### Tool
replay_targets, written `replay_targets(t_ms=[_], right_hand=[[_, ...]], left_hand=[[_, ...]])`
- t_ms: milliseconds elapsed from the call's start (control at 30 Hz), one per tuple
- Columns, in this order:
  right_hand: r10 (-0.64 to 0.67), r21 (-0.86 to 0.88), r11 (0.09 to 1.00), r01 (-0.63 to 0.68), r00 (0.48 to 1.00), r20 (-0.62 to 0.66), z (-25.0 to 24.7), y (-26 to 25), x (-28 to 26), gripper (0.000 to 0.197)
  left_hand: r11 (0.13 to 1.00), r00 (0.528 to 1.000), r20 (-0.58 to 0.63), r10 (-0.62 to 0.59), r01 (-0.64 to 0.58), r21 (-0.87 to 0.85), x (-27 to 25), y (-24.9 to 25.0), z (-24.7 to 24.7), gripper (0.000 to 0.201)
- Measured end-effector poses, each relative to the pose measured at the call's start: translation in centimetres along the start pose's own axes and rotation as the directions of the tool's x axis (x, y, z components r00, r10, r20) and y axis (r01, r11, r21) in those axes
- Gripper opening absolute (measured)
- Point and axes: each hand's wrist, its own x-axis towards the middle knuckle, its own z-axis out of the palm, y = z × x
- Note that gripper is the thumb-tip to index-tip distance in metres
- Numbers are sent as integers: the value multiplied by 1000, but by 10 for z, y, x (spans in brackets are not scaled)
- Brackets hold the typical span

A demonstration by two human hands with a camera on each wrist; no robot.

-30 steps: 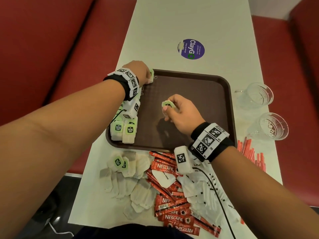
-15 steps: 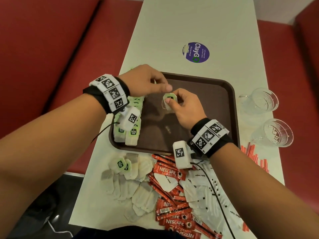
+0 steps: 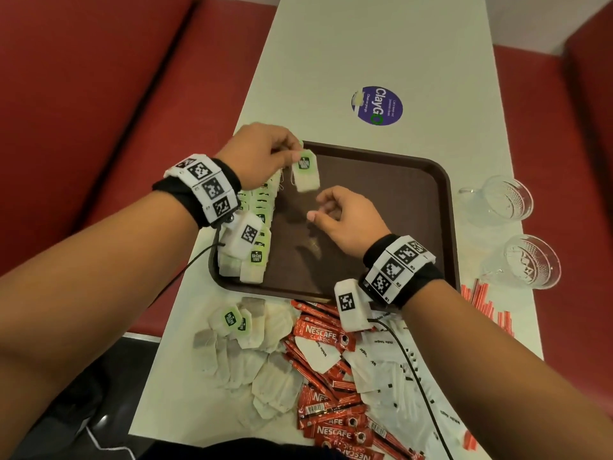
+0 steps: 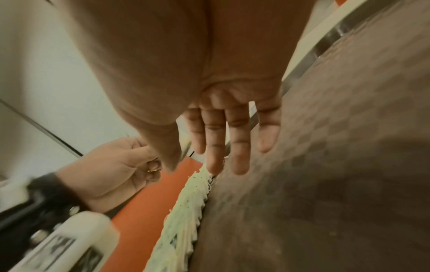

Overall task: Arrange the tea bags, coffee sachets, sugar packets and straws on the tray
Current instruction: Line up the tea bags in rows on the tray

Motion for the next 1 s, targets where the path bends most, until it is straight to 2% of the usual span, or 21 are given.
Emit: replay_targets(t_ms=[100,167,233,300,467,700,1000], right_hand=[[23,-180,983,21,970,242,-5,2,-14,31],[79,-321,945,61,910,406,-5,3,-23,33],[151,-415,906,88,847,510,-3,3,-32,37],[185,-462,879,120,807,561,-1,3,-40,39],[173,-481,865,146,812,557,-1,5,-47,29],[165,-452,883,125,819,549,-2,7,-48,21],[175,-454,881,134,798,576,-3,5,-44,24]], left_hand=[[983,994,-8,-107,107,148,27,-9,-6,12],[965,988,42,-150,137,222,42,-13,-5,13],[950,984,66,-167,143,277,53,-12,0,14],[935,983,59,-173,145,322,62,-10,3,15],[886,963,83,-255,198,419,73,-7,5,18],[885,946,176,-273,175,431,78,-6,-2,19],[854,956,38,-292,243,459,88,-17,9,16]])
